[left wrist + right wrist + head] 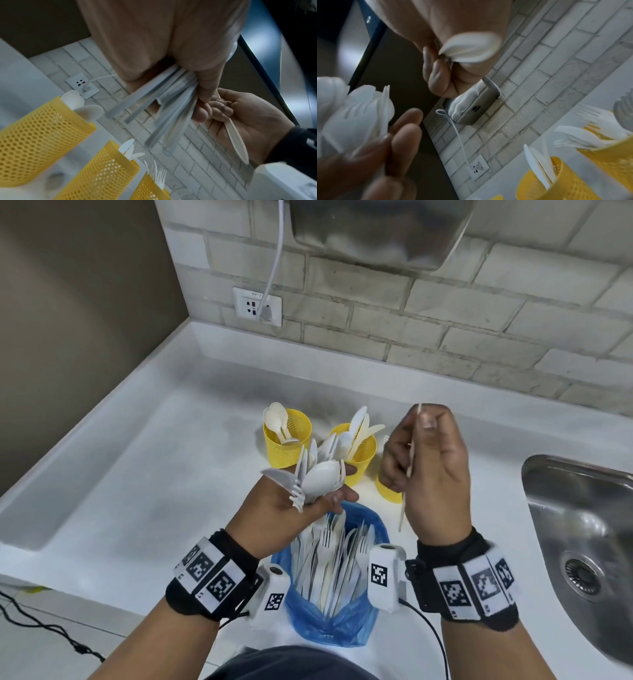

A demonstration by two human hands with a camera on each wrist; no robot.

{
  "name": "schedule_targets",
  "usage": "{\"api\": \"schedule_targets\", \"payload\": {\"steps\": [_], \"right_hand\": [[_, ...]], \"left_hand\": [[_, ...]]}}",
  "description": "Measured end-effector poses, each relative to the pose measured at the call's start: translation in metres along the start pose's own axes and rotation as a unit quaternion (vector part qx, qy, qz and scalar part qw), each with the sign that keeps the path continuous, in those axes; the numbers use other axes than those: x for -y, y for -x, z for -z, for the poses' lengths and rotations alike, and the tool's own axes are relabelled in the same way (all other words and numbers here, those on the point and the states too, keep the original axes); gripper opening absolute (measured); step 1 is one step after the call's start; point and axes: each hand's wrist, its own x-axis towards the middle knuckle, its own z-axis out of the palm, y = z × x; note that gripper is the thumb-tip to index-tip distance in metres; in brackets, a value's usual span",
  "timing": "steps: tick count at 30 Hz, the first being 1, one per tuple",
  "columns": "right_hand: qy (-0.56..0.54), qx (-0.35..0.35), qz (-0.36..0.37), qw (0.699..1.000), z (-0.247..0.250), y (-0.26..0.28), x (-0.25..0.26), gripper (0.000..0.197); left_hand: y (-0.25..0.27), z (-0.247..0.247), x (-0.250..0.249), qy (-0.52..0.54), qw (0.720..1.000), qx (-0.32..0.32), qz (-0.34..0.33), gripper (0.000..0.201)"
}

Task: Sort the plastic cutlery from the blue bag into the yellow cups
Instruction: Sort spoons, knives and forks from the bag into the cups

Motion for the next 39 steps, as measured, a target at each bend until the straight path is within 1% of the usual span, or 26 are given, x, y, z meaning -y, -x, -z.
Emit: {"api": "schedule_targets", "payload": {"steps": [4, 7, 9, 11, 13, 15, 17, 19, 22, 25, 27, 29, 30, 32, 34, 36, 37, 39], "right_hand": [[0.042, 0.088, -0.016, 0.995, -0.003, 0.003, -0.002, 0.008], [0.061, 0.127, -0.031, 0.990, -0.005, 0.003, 0.001, 0.016], [0.058, 0.142, -0.037, 0.987, -0.007, 0.004, 0.004, 0.009], [0.062, 0.142, -0.036, 0.987, -0.009, 0.005, 0.008, 0.012], [0.076, 0.127, -0.028, 0.989, -0.008, 0.006, 0.009, 0.015], [0.096, 0.111, -0.008, 0.989, -0.009, 0.007, 0.010, 0.013], [0.116, 0.095, 0.006, 0.989, -0.010, 0.009, 0.008, 0.017], [0.145, 0.077, 0.024, 0.986, -0.009, 0.009, 0.005, 0.014], [0.212, 0.058, 0.067, 0.973, -0.008, 0.006, 0.003, 0.006], [0.260, 0.030, 0.106, 0.959, -0.006, 0.004, 0.002, 0.012], [0.267, 0.002, 0.114, 0.957, -0.005, 0.003, 0.002, 0.014], [0.241, -0.029, 0.104, 0.964, -0.005, 0.002, 0.001, 0.014], [0.213, -0.033, 0.089, 0.972, -0.005, 0.002, 0.001, 0.014], [0.166, -0.004, 0.055, 0.985, -0.005, 0.002, 0.003, 0.013], [0.182, 0.046, 0.051, 0.981, -0.003, 0.003, 0.002, 0.013], [0.212, 0.074, 0.051, 0.973, -0.001, 0.004, -0.003, 0.014], [0.208, 0.074, 0.045, 0.974, -0.002, 0.004, -0.005, 0.017], [0.159, 0.050, 0.020, 0.986, -0.003, 0.003, -0.009, 0.023]], "left_hand": [[0.000, 0.001, -0.002, 0.023, 1.000, 0.000, 0.005, 0.020], [0.000, 0.001, -0.004, 0.039, 0.999, 0.003, 0.008, 0.019], [0.000, 0.001, -0.004, 0.040, 0.999, 0.004, 0.002, 0.014], [0.000, 0.001, -0.004, 0.046, 0.999, 0.012, -0.001, 0.013], [0.001, 0.001, -0.005, 0.056, 0.998, 0.021, 0.005, 0.014], [0.001, 0.001, -0.005, 0.058, 0.998, 0.028, 0.005, 0.012], [0.001, 0.001, -0.003, 0.051, 0.998, 0.026, 0.003, 0.010], [0.000, 0.002, -0.002, 0.046, 0.999, 0.028, 0.008, 0.011], [0.000, 0.001, -0.003, 0.045, 0.998, 0.030, 0.013, 0.015], [-0.001, 0.001, -0.003, 0.051, 0.998, 0.024, 0.015, 0.017], [-0.001, 0.001, -0.002, 0.050, 0.998, 0.024, 0.018, 0.015], [0.000, 0.001, -0.001, 0.046, 0.998, 0.017, 0.028, 0.015], [0.000, 0.001, 0.000, 0.045, 0.998, 0.012, 0.032, 0.015], [0.000, 0.001, -0.001, 0.043, 0.999, 0.005, 0.030, 0.013], [-0.001, 0.000, -0.002, 0.035, 0.999, 0.005, 0.017, 0.009], [-0.001, 0.000, -0.002, 0.039, 0.999, 0.006, 0.011, 0.010], [-0.001, 0.000, -0.002, 0.043, 0.999, 0.006, 0.010, 0.011], [-0.001, 0.000, -0.001, 0.049, 0.999, 0.007, 0.016, 0.014]]}}
